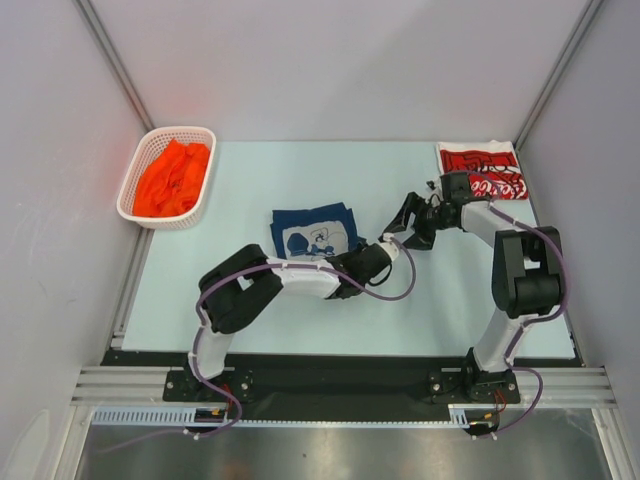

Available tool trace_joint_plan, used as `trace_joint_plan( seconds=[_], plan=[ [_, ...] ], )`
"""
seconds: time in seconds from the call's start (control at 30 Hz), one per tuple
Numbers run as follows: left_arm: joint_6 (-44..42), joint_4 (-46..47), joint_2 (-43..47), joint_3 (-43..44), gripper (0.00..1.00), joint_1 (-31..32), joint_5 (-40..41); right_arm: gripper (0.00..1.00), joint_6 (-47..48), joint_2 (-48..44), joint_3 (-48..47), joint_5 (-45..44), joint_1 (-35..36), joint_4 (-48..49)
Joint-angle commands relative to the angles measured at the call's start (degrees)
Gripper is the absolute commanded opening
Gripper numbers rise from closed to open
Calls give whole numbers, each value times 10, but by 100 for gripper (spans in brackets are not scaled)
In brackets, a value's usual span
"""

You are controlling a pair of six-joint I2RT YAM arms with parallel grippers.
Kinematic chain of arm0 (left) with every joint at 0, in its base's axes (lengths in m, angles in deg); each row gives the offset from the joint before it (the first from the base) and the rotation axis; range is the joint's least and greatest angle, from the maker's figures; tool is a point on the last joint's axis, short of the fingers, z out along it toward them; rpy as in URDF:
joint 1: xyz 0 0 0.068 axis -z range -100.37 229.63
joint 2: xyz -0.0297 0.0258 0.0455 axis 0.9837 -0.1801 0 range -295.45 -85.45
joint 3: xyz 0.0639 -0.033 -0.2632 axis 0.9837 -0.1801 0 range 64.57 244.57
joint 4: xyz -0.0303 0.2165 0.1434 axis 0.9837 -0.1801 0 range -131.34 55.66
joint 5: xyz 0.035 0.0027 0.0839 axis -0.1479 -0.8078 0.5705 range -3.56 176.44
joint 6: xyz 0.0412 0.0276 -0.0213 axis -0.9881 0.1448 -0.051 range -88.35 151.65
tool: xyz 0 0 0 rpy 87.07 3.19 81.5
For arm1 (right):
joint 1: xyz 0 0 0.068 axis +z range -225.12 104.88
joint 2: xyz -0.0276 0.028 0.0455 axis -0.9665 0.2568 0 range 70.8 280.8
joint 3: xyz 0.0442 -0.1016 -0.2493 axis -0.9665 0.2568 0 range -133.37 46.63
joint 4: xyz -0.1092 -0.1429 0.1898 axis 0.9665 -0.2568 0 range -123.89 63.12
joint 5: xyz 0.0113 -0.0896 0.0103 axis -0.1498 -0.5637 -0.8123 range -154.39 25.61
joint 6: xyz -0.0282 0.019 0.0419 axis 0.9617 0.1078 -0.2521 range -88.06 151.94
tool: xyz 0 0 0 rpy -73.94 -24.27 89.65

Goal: Fold and stack the t-shirts
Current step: Fold the tshirt, then neatly place the folded tshirt to the corner

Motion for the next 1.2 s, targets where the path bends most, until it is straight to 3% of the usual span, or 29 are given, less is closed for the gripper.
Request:
trace_joint_plan(
  seconds=[0.0, 0.07, 0.17, 0.23, 0.43, 0.8, 1.17],
  plan=[
    [-7, 9, 33, -36, 20, -18, -24, 77, -24, 20, 8, 14, 2, 33],
    [-7, 14, 59, -43, 0, -19, -35, 79, -33, 40, -6, 11, 12, 26],
    [-14, 22, 95, -53, 0, -22, -68, 90, -32, 82, -48, 15, 34, -25],
    [-7, 12, 129, -53, 0, -30, -77, 92, -48, 91, -54, 28, 56, -23],
    [-7, 0, 193, -60, 0, -46, -116, 100, -162, 97, -29, 85, 75, 105],
    [-19, -10, 193, -57, 1, -55, -140, 100, -298, 120, -26, 106, 95, 237],
    [-16, -11, 189, -49, 0, -61, -149, 98, -292, 145, -77, 82, 150, 176]
  ],
)
